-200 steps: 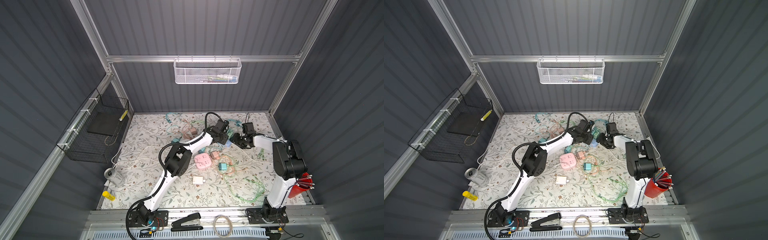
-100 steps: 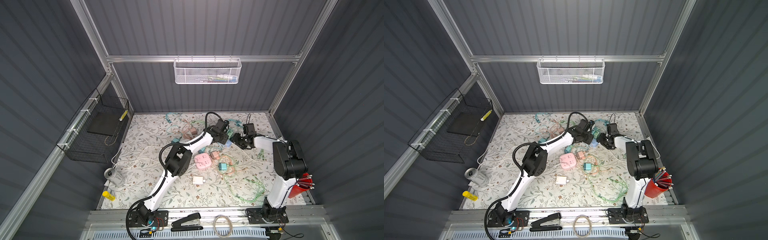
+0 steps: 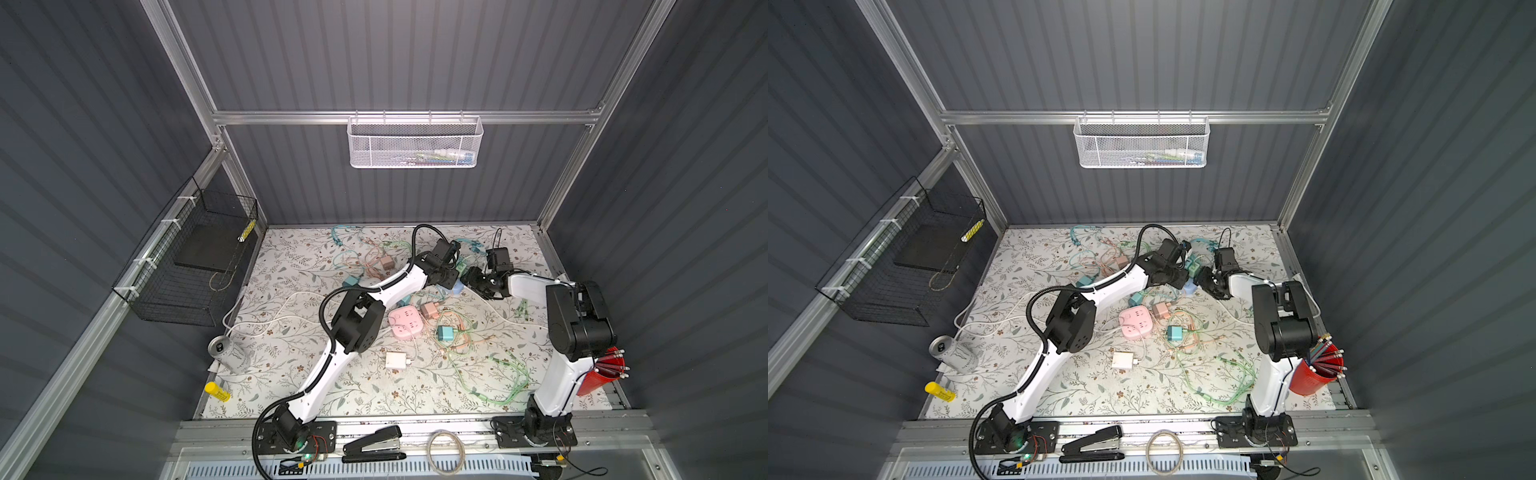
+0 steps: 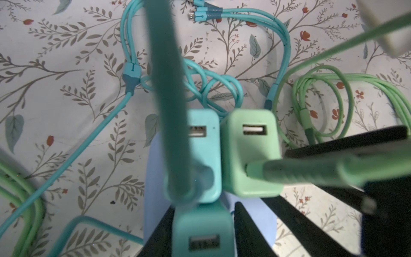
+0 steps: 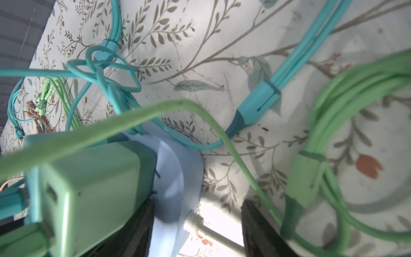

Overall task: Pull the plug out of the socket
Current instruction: 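Close the left gripper on the teal adapter while right gripper holds the strip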

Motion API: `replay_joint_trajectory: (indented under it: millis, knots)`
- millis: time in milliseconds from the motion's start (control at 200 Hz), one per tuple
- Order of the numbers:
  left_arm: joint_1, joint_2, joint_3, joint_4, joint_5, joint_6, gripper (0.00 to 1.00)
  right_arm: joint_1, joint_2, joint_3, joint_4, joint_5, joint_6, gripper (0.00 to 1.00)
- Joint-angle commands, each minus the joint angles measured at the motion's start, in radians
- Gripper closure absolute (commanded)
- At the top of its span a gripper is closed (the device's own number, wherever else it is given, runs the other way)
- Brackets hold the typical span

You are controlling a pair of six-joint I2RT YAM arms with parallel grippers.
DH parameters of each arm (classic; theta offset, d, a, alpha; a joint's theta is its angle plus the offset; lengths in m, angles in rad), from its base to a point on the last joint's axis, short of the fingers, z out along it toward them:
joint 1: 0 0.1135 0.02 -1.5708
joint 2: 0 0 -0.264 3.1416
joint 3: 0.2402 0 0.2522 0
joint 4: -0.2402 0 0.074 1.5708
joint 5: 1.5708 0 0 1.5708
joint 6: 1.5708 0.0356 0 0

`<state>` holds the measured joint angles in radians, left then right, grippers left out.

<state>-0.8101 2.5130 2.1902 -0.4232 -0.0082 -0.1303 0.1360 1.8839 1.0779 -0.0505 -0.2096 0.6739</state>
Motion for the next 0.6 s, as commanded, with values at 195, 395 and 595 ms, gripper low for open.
replay_joint_trajectory:
  millis: [195,395,595]
  knots:
    - [-0.011,-0.042,-0.030,-0.009,-0.031,0.010,0.64,0.001,-0.014,-0.029,-0.029,0.014,0.013,0.39]
    - [-0.011,-0.054,-0.043,-0.019,-0.056,0.021,0.67,0.001,-0.021,-0.037,-0.028,0.015,0.012,0.39]
    - [-0.012,-0.062,-0.054,-0.017,-0.057,0.021,0.72,0.001,-0.023,-0.045,-0.022,0.012,0.014,0.39]
